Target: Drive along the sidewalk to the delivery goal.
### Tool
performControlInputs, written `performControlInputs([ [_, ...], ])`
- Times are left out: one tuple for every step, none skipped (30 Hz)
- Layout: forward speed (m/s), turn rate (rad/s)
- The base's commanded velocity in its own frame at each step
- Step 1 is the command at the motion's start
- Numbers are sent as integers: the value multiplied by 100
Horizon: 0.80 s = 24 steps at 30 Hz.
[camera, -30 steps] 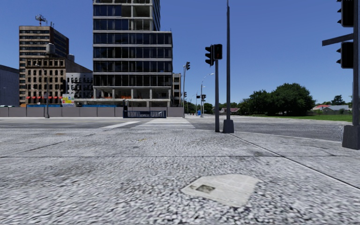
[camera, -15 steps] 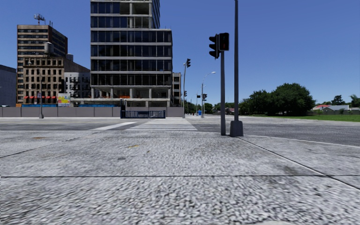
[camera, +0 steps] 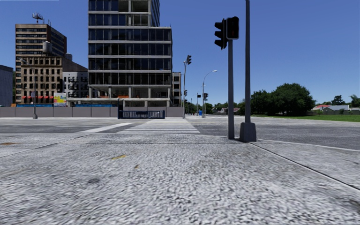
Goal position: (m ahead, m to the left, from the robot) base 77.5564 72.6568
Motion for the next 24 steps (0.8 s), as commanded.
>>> performControlInputs([
  [200,0],
  [200,0],
  [200,0],
  [200,5],
  [200,5],
  [200,10],
  [200,17],
  [200,19],
  [200,20],
  [200,20],
  [200,0],
  [200,0],
  [200,0],
  [200,0],
  [200,0],
  [200,0],
  [200,0],
  [200,0],
  [200,0],
  [200,0],
  [200,0],
  [200,0],
  [200,0],
  [200,0],
])
